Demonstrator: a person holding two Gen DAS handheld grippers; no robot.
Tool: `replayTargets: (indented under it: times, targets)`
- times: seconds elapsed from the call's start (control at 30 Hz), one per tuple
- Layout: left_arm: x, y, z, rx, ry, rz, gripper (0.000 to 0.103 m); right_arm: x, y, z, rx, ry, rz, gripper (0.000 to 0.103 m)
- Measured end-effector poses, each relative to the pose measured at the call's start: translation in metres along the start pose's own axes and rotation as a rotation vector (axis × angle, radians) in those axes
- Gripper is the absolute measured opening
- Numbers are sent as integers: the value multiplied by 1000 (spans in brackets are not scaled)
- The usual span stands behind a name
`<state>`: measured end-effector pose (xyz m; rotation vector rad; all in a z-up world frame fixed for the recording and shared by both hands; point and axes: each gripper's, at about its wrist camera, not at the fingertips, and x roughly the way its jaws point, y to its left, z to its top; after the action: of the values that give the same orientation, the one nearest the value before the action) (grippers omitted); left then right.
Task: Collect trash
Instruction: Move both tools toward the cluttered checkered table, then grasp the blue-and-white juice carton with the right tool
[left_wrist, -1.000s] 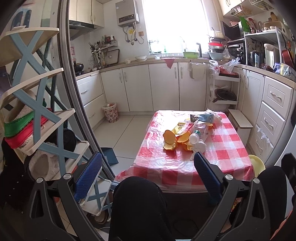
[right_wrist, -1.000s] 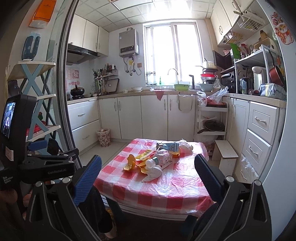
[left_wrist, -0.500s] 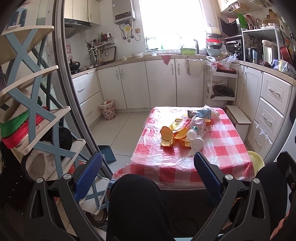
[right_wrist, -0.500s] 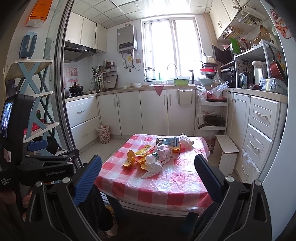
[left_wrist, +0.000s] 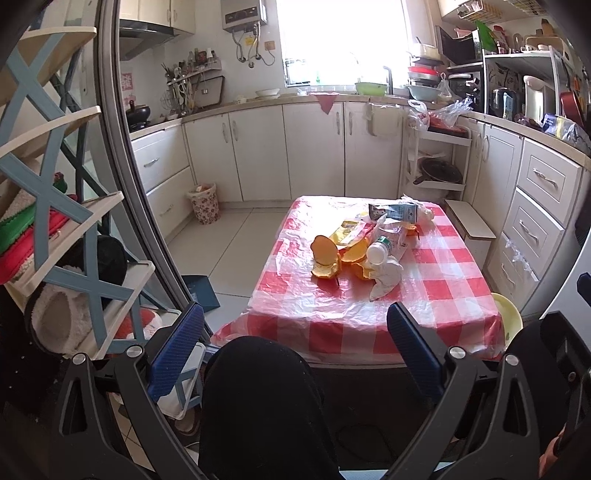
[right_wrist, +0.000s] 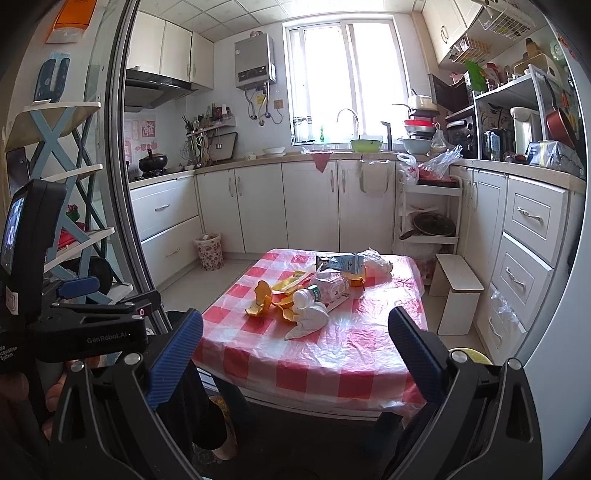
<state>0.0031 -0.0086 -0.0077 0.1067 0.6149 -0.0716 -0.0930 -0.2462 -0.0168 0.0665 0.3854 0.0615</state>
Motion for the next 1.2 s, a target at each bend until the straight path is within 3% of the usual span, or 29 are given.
replayTargets:
  times: [0.53,0.87,1.2]
  targets:
    - [54,3,-3,-50,110,-66,95,32,-10,-11,23,77,4,96]
    - [81,-7,8,-59,102,-94,95,49,-19,-12,44,101,-4,96]
    - [115,-21,20,-13,114,-50,95,67,-31,-14,65,123,-15,96]
